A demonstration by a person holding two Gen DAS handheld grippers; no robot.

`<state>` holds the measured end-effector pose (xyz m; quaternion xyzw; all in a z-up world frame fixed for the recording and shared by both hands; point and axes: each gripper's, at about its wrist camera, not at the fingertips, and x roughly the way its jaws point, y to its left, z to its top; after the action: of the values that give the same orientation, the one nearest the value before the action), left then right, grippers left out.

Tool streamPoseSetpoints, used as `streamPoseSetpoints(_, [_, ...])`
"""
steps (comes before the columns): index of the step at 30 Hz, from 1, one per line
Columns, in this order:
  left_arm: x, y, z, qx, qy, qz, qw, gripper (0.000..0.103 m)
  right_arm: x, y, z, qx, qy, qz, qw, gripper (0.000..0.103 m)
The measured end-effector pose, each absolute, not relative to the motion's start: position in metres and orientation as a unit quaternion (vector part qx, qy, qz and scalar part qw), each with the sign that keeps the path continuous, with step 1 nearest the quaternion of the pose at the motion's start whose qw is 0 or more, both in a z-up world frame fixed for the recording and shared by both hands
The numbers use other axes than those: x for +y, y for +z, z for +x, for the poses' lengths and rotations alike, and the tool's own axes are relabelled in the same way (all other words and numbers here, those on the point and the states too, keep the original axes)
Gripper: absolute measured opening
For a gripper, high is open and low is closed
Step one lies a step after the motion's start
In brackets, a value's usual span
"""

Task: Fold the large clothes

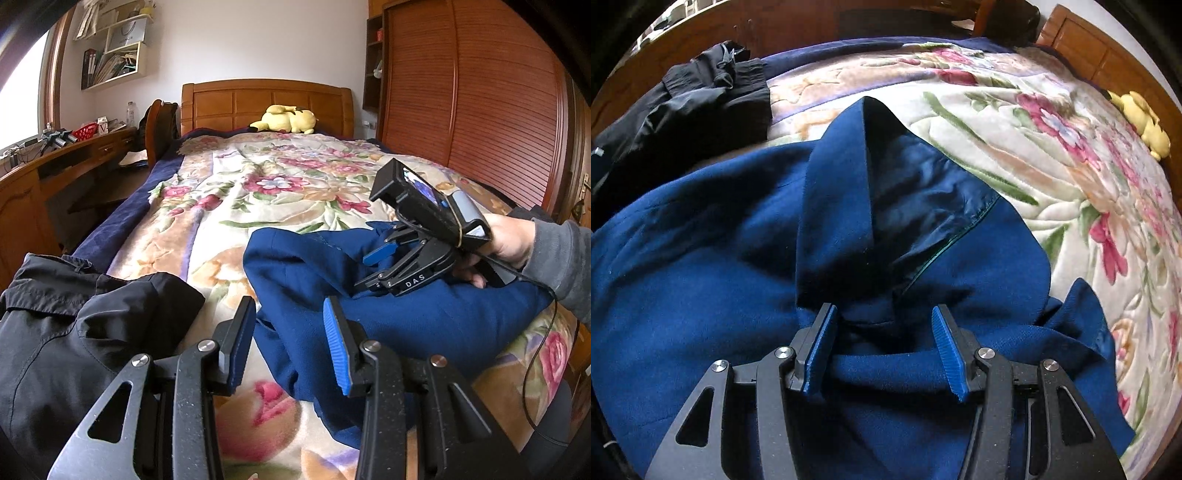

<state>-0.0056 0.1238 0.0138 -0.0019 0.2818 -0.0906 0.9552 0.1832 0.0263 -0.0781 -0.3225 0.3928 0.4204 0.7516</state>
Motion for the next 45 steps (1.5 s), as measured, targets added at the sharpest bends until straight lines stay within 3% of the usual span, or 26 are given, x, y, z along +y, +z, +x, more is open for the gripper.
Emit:
streamPoseSetpoints(3, [0.124,0.014,-0.005,0.281,-0.091,-0.003,0.955,0.039,0.025,-0.071,0.172,0.379,0.431,-0.343,0.744,0.011])
streamPoseSetpoints(4, [0.124,0.014,-0.005,0.281,-0.091,-0.002,0.955,0.039,0.025,-0.07,0.165,0.372,0.435,-0.354,0.74,0.007])
streamPoseSetpoints(15, [0.122,0.01,-0.004,0.282,-0.093,0.0,0.955,0.039,0.005,0.012,0.184,0.238,0.346,-0.302,0.856,0.004])
streamPoseSetpoints(19, [0.12,0.009,-0.003,0.283,-0.093,0.002,0.955,0.039,0.017,0.008,0.207,0.203,0.289,-0.305,0.885,0.004])
streamPoseSetpoints(20, [0.12,0.009,-0.003,0.283,-0.093,0.002,0.955,0.039,0.021,-0.001,0.213,0.217,0.287,-0.311,0.88,0.005])
streamPoseSetpoints(22, [0.119,0.008,-0.003,0.284,-0.094,0.003,0.954,0.039,0.024,-0.019,0.224,0.264,0.275,-0.322,0.867,0.02])
streamPoseSetpoints(24, [0.118,0.007,-0.003,0.285,-0.097,0.005,0.954,0.039,0.016,-0.028,0.224,0.275,0.265,-0.316,0.869,0.05])
streamPoseSetpoints(27, [0.116,0.006,-0.003,0.289,-0.1,0.007,0.952,0.039,-0.015,-0.024,0.225,0.281,0.268,-0.291,0.875,0.064])
streamPoseSetpoints(34, [0.111,0.0,-0.001,0.303,-0.102,0.016,0.947,0.039,-0.142,-0.009,0.221,0.32,0.195,-0.256,0.891,0.065])
streamPoseSetpoints(45, [0.106,-0.016,-0.003,0.328,-0.094,0.023,0.94,0.039,-0.291,-0.058,0.273,0.434,0.131,-0.128,0.882,0.065])
